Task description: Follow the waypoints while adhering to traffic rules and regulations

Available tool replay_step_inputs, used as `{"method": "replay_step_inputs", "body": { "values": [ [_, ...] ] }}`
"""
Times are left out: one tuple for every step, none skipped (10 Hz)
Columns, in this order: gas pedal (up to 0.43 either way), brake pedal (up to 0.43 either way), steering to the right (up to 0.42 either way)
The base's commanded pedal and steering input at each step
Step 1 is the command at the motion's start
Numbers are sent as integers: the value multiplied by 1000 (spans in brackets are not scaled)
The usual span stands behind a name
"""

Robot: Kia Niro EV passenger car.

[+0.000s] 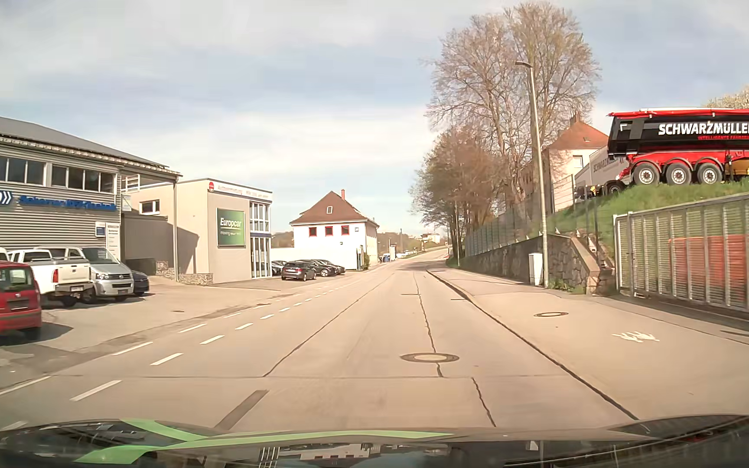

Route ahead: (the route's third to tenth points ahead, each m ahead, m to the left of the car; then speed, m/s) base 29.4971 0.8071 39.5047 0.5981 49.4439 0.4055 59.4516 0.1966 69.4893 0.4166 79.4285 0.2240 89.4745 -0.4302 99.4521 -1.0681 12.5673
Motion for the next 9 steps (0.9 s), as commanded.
{"method": "replay_step_inputs", "body": {
  "values": [
    [118,0,-1],
    [118,0,-1],
    [130,0,-1],
    [130,0,-1],
    [130,0,-1],
    [130,0,-1],
    [98,0,-1],
    [79,0,-1],
    [79,0,-2]
  ]
}}
